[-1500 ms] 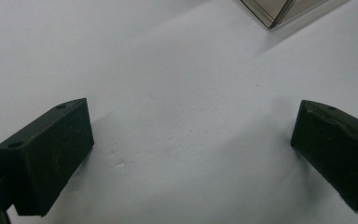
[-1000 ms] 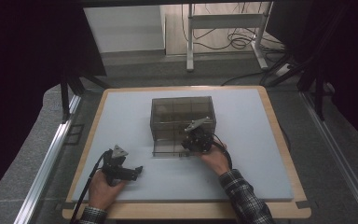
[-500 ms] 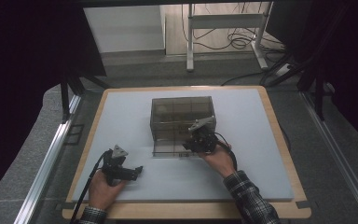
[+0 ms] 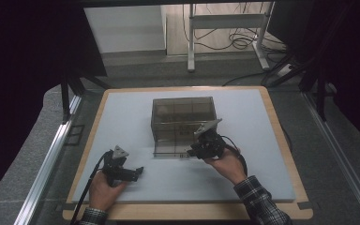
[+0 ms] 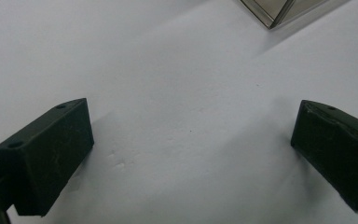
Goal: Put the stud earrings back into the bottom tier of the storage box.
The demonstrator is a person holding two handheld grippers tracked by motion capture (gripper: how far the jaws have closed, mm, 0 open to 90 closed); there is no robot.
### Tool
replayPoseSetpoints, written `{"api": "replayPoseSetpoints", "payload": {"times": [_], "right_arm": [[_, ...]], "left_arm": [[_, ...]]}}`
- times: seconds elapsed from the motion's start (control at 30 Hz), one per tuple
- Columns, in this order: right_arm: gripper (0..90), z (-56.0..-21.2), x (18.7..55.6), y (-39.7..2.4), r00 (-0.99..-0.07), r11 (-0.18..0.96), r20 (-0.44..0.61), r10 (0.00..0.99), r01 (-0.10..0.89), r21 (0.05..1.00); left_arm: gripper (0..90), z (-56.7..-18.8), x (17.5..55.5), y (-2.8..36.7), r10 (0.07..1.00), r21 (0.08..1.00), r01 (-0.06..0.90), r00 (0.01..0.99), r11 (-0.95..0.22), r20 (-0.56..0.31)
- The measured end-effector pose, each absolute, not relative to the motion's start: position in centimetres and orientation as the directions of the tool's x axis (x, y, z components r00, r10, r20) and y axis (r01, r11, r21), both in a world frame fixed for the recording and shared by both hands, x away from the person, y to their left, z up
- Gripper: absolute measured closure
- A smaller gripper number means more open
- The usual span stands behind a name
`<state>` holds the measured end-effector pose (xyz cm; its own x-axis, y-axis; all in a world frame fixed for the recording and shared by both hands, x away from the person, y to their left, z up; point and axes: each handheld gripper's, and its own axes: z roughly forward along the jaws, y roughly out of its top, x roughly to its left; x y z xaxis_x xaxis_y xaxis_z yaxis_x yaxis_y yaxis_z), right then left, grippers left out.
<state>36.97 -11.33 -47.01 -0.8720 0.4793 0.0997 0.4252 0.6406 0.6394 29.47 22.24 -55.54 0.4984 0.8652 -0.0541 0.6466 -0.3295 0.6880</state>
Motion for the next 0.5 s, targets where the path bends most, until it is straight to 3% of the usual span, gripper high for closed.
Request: {"api": "replayPoseSetpoints", "payload": {"times": [0.5], "right_arm": [[62.6,-47.2,35.7,-13.0,-0.867,0.663,0.108,0.486,0.446,0.601]], "left_arm": [[0.0,-55.5,29.5,22.3,0.863,0.684,0.647,0.503,-0.337,-0.05]]}}
